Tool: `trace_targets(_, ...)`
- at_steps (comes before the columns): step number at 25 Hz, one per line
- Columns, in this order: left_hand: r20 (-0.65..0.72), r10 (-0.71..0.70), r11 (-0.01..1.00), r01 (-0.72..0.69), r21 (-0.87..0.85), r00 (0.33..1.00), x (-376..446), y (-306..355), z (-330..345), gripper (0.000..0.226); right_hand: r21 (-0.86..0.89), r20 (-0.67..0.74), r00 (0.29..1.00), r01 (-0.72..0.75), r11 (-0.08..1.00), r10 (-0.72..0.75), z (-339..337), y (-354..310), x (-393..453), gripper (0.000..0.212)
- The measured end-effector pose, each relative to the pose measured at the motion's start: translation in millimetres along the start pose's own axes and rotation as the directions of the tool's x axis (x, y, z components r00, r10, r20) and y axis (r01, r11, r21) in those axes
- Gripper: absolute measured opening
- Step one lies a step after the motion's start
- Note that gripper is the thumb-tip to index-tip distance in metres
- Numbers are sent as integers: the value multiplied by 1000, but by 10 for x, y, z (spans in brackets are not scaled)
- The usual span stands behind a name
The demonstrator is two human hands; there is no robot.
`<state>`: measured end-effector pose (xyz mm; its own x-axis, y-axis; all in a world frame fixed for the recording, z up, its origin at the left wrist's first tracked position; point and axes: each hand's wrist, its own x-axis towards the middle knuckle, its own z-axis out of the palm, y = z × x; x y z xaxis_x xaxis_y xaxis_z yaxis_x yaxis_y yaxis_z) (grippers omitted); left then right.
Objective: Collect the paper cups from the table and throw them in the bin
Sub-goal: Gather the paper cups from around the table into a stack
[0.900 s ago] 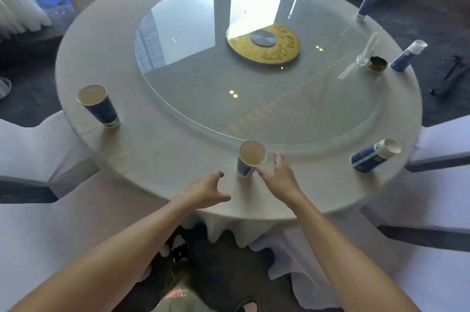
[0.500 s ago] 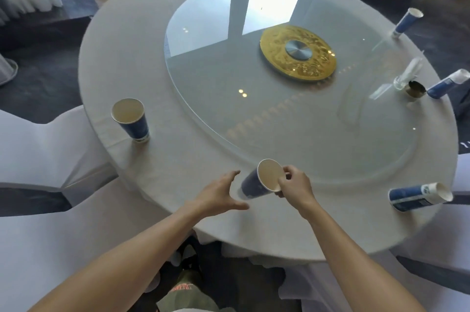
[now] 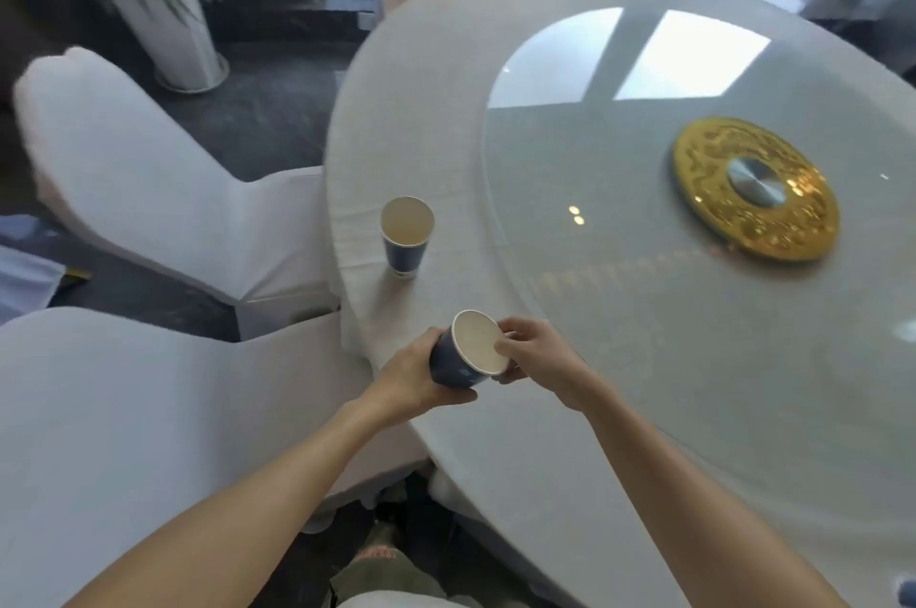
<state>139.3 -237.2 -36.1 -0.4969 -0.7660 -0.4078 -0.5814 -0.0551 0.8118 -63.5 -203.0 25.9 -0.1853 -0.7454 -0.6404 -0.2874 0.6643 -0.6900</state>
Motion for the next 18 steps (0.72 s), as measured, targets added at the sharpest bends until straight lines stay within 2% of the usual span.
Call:
trace_targets(2, -113, -68, 996, 61, -59, 991, -80, -172, -179, 80, -87, -10, 997, 74, 993, -76, 130, -276, 204, 27)
trace_targets(5, -214, -185, 974, 150, -168, 959, -232, -409, -382, 77, -323, -140, 936, 265, 908, -323, 311, -695, 514, 67)
trace_targets(7, -251, -241, 957, 186, -224, 937, -355, -511, -486, 72, -509, -69, 877, 380, 773, -476, 464, -974, 754, 93)
trace_targets(10, -278, -269, 951, 207, -231, 922, -527, -614, -576, 64, -743, 73, 864, 381, 551, -498, 659, -1248, 1100, 111)
trace_targets(12, -291, -302, 942, 239, -234, 908, -623, -696, -609, 63, -808, 137, 890, 355, 471, -436, 769, -1297, 1297, 110)
trace_targets(15, -304, -337, 934, 275, -229, 891, -706, -792, -585, 64, -854, 184, 893, 352, 383, -410, 845, -1252, 1401, 89)
trace_targets(16, -300, -339, 933, 280, -225, 892, -714, -778, -573, 63, -859, 174, 881, 354, 371, -439, 832, -1235, 1384, 81)
trace_targets(18, -285, -329, 939, 280, -201, 900, -674, -721, -539, 62, -852, 117, 886, 322, 413, -449, 748, -1208, 1300, 74)
